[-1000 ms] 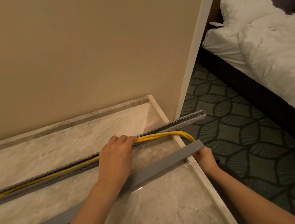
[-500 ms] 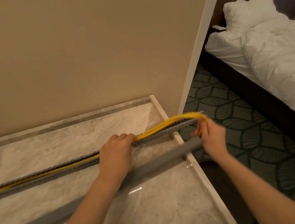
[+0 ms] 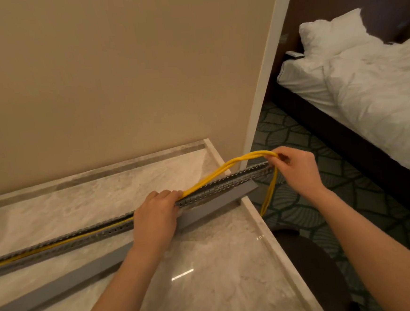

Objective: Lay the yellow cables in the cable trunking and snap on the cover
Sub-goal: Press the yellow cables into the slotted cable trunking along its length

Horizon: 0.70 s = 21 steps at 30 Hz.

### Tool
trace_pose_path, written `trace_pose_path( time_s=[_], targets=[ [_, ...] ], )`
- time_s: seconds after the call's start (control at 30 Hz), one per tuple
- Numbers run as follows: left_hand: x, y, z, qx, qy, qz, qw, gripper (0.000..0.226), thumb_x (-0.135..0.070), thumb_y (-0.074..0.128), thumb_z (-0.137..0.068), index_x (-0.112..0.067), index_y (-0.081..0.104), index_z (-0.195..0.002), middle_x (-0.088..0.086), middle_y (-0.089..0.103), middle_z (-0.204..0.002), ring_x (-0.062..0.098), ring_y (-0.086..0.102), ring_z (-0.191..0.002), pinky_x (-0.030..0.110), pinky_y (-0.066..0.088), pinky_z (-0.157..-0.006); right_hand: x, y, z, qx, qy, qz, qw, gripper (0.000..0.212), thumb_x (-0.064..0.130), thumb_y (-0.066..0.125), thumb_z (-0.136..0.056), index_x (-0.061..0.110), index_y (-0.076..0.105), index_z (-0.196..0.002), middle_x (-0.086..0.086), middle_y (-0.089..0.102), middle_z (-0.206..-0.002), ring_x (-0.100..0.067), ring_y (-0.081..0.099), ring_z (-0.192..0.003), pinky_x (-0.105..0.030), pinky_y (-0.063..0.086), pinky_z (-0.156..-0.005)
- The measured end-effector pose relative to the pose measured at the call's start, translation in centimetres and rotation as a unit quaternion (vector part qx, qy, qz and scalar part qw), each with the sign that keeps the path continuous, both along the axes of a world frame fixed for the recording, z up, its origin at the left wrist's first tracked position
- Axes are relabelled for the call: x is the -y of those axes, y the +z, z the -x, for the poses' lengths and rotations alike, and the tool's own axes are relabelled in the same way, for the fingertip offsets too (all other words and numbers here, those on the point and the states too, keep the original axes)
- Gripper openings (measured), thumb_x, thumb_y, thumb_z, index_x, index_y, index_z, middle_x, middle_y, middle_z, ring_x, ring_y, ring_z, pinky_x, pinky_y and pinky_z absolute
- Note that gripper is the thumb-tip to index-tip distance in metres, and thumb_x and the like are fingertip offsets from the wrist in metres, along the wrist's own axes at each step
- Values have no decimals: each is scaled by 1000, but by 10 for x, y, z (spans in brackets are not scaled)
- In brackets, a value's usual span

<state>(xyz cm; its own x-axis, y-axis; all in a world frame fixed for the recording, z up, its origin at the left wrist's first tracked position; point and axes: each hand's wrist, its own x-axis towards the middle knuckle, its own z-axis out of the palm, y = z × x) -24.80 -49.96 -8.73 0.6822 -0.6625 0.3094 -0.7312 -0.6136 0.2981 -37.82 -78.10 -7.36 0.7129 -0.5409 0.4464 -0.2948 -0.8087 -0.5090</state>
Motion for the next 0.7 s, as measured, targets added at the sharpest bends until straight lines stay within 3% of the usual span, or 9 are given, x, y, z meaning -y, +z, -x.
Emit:
trace_pose_path(
  time_s=[0.13,0.47,0.7],
  targets=[
    [1,1,-1,18,-5,-8,1000,33,0,77,-67,-15,73,-96,3,72,-80,31,62,-72,35,49,-47,-1,-9,8,-13,-5,13,1000,12,15,72,-78,15,71,-89,0,69,-84,-11,61,-76,-21,48,-71],
    [1,4,-3,36,-22,-7,999,33,1,82,-60,-16,76,-87,0,69,-67,29,59,-58,29,42,-37,8,1,7,-47,42,109,992,17,12,72,-78,8,72,-94,-7,72,-86,-21,66,-75,-39,56,-70],
    [0,1,-6,19,-20,15,1000,33,1,81,-63,-15,76,-91,0,72,-70,27,59,-61,27,42,-41,25,27,-16,-98,69,75,990,16,14,75,-75,13,75,-91,-3,73,-82,-14,64,-71,-25,48,-72]
  ],
)
